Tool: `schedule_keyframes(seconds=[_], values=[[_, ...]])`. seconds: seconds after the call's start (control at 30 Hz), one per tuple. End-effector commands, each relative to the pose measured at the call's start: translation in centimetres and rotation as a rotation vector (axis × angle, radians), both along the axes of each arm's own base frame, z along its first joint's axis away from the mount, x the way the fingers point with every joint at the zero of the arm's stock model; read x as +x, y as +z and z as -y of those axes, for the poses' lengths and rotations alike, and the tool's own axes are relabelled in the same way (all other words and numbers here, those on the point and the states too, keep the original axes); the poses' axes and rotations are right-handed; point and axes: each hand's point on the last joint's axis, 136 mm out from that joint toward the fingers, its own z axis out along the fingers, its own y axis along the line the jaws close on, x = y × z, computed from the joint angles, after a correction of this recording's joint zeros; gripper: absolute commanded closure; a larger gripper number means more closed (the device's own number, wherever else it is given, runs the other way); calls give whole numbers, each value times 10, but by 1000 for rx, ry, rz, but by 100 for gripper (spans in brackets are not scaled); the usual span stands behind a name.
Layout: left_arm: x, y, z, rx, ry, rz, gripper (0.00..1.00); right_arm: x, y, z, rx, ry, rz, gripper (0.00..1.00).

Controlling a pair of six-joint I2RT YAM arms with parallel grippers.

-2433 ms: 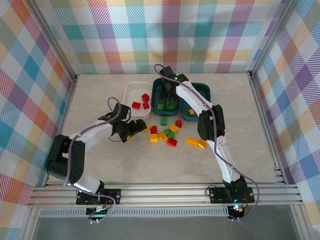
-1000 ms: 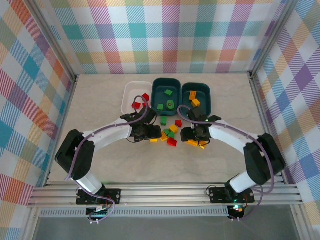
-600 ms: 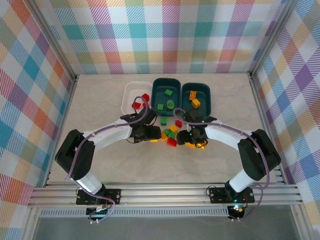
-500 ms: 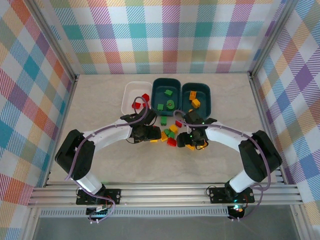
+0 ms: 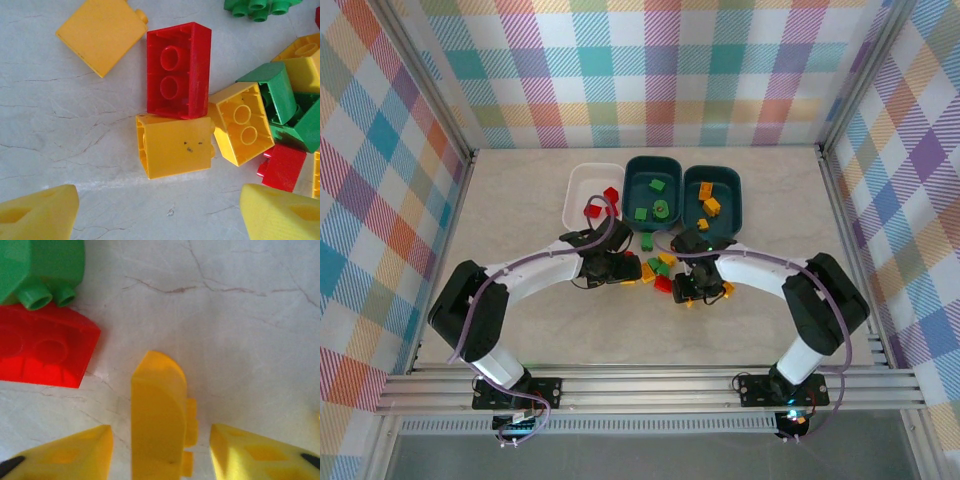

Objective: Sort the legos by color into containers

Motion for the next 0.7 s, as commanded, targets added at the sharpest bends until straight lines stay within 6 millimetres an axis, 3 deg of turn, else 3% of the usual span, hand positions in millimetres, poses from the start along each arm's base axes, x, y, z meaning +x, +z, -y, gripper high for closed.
schedule_keyframes(seconds=[0.0, 0.13, 0.33, 0.43, 0.57, 0.67], values=[[-1, 7, -3, 5, -10, 25, 16, 6, 6, 4, -59, -17, 34, 60], [-1, 7, -2, 4, -10, 26, 16, 12, 20, 6, -54, -32, 87, 69], [0, 8, -1, 1, -11, 26, 16, 32, 54, 9, -43, -74, 203, 72], [0, 7, -1, 3, -13, 19, 16, 58, 75, 10, -15, -106, 270, 72], [-4, 6, -3, 11, -19, 8, 17, 111, 100, 29, -9, -211, 360, 72], [-7, 4, -5, 15, -17, -2, 17, 151, 101, 45, -13, -298, 372, 72]])
